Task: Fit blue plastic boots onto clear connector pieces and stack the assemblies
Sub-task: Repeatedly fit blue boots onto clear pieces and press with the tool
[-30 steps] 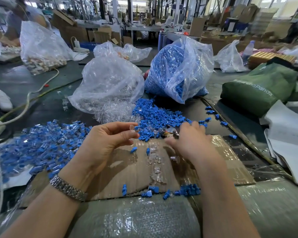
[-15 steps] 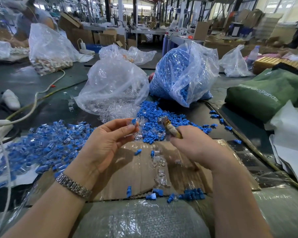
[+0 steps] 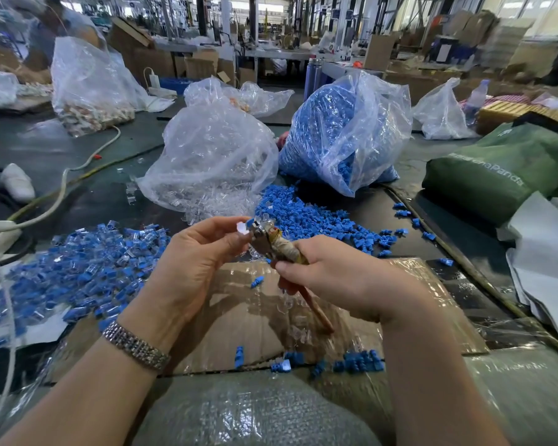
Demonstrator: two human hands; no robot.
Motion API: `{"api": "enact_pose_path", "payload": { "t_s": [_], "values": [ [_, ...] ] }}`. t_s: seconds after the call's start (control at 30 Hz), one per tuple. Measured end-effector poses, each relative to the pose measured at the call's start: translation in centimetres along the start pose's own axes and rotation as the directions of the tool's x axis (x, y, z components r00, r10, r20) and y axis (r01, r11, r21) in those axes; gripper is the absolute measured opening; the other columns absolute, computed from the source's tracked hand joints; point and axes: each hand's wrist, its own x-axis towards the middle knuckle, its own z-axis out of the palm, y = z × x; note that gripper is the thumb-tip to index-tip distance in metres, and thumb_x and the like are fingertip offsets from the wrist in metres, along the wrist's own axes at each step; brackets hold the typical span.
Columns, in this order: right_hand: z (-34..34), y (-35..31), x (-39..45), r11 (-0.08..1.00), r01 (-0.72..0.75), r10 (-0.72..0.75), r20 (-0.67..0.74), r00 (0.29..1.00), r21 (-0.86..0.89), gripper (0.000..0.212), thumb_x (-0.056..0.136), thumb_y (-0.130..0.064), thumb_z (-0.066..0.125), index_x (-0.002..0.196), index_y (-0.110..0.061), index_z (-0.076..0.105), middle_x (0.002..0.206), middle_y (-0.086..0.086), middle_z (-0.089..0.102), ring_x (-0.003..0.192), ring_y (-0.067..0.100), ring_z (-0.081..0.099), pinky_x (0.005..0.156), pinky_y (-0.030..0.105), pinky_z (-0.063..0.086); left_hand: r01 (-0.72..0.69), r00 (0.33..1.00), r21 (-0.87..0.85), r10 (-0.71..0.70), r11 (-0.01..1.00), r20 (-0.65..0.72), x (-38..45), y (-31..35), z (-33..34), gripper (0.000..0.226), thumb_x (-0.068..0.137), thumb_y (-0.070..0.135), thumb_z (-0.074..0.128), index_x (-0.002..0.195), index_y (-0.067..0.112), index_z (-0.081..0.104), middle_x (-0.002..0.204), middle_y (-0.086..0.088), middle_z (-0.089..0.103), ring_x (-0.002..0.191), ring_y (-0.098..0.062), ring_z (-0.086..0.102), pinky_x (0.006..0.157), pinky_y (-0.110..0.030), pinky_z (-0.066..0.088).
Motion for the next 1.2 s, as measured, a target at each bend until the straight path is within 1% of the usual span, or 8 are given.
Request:
{"api": "enact_pose_path", "payload": {
  "t_s": [0.13,0.23,0.43,0.63,0.8,0.93,1.07,1.2],
  "values": [
    [0.3,0.6,-0.1,0.999,-0.013,0.013,0.012,1.000,0.039,0.026,0.106,-0.029,0.053,0.096,-0.008,0.065,0.089,0.005,0.072,0.078,0.018,0.064,0.076,0.037,0.050,-0.035,0.999,0.125,0.037,0.992,-0.014,-0.4,0.2,0.3,0.023,0.068,0.015,0.078,0.091,0.017,0.082,0.101,-0.010,0.078,0.092,-0.017,0.072,0.088,-0.031,0.056],
    [0.4,0.9,0.0,0.999,-0.004,0.004,-0.004,1.000,0.043,0.030,0.105,-0.032,0.053,0.092,-0.008,0.063,0.088,0.006,0.073,0.083,0.026,0.068,0.080,0.042,0.052,-0.078,0.997,0.228,0.081,0.971,-0.005,-0.6,0.3,0.2,0.023,0.072,0.018,0.077,0.095,0.018,0.081,0.101,-0.006,0.079,0.093,-0.014,0.074,0.079,-0.022,0.059],
    [1.5,1.0,0.7,0.997,0.004,0.001,-0.068,0.998,0.081,0.033,0.104,-0.041,0.053,0.080,-0.019,0.051,0.063,-0.004,0.058,0.054,0.012,0.056,0.062,0.036,0.050,-0.131,0.990,0.276,0.138,0.952,-0.008,-0.4,-0.1,0.2,0.024,0.074,0.019,0.077,0.098,0.020,0.081,0.101,-0.005,0.079,0.100,-0.018,0.074,0.090,-0.026,0.058],
    [1.7,1.0,0.9,0.999,0.005,-0.001,-0.097,0.995,0.045,0.036,0.104,-0.044,0.053,0.077,-0.020,0.052,0.065,0.000,0.059,0.057,0.018,0.058,0.065,0.042,0.054,-0.185,0.982,0.342,0.190,0.921,0.017,-0.4,-0.1,-0.1,0.024,0.075,0.022,0.077,0.099,0.024,0.080,0.100,-0.001,0.079,0.099,-0.014,0.074,0.086,-0.018,0.055],
    [0.3,1.5,-0.1,0.983,-0.027,0.031,-0.021,0.999,0.182,0.030,0.102,-0.038,0.057,0.085,-0.014,0.061,0.078,0.003,0.073,0.061,0.008,0.067,0.058,0.020,0.056,-0.189,0.971,0.369,0.230,0.910,-0.070,-0.2,0.0,-0.6,0.017,0.081,0.016,0.078,0.098,0.021,0.078,0.098,-0.002,0.077,0.093,-0.014,0.073,0.085,-0.023,0.058],
    [-1.4,2.9,-0.1,0.989,-0.143,0.148,-0.265,0.953,0.041,0.029,0.099,-0.042,0.062,0.081,-0.019,0.058,0.074,0.000,0.063,0.060,0.013,0.056,0.050,0.029,0.046,-0.117,0.919,0.765,0.361,0.634,-0.159,-0.2,0.5,-1.8,0.013,0.091,0.017,0.073,0.098,0.028,0.071,0.090,0.006,0.069,0.082,-0.006,0.065,0.070,-0.015,0.052],
    [-1.4,5.2,1.1,0.889,-0.417,0.313,-0.414,0.855,-0.189,0.027,0.096,-0.034,0.059,0.080,-0.014,0.051,0.100,0.014,0.057,0.074,0.026,0.057,0.057,0.032,0.035,0.162,0.871,0.980,0.450,0.116,-0.197,-0.7,0.8,-2.2,0.004,0.087,0.019,0.067,0.087,0.023,0.069,0.092,-0.002,0.055,0.094,-0.031,0.058,0.089,-0.047,0.041],
    [-0.3,6.1,1.8,0.806,-0.531,0.419,-0.381,0.824,-0.262,0.025,0.096,-0.035,0.061,0.089,-0.014,0.050,0.117,0.017,0.054,0.099,0.034,0.057,0.084,0.040,0.051,0.250,0.882,0.967,0.422,-0.043,-0.209,-0.9,1.0,-2.6,0.008,0.086,0.017,0.066,0.090,0.021,0.072,0.096,-0.006,0.045,0.105,-0.033,0.047,0.090,-0.047,0.030]
  ]
}}
